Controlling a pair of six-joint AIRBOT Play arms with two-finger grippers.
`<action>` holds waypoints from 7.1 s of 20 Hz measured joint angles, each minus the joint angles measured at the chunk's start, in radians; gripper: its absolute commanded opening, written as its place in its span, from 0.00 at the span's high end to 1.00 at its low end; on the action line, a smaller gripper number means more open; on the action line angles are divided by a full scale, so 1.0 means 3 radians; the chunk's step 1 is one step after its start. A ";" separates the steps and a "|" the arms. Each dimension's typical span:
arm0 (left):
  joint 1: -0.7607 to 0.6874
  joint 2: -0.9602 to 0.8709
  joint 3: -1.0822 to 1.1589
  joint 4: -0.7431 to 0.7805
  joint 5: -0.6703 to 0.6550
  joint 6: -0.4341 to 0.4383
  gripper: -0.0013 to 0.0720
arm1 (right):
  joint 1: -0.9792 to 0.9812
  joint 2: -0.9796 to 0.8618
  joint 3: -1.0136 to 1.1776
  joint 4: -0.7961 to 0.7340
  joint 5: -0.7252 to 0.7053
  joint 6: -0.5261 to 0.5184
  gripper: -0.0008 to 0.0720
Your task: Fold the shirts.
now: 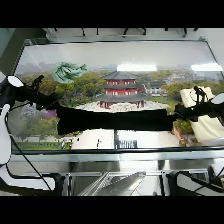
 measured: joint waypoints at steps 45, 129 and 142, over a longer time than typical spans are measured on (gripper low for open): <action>-0.0914 0.0842 0.0477 0.0156 -0.0155 -0.0206 0.96 | -0.0033 -0.1471 0.0765 0.0825 0.0734 -0.0983 0.95; 0.0104 0.1500 -0.0792 0.0041 0.0106 0.0102 0.96 | 0.1957 -0.1286 0.0977 0.1265 -0.0235 -0.0025 0.02; 0.0104 0.1500 -0.0792 0.0062 0.0075 0.0108 0.96 | 0.2447 -0.1878 0.0827 0.2618 -0.0673 -0.0725 0.95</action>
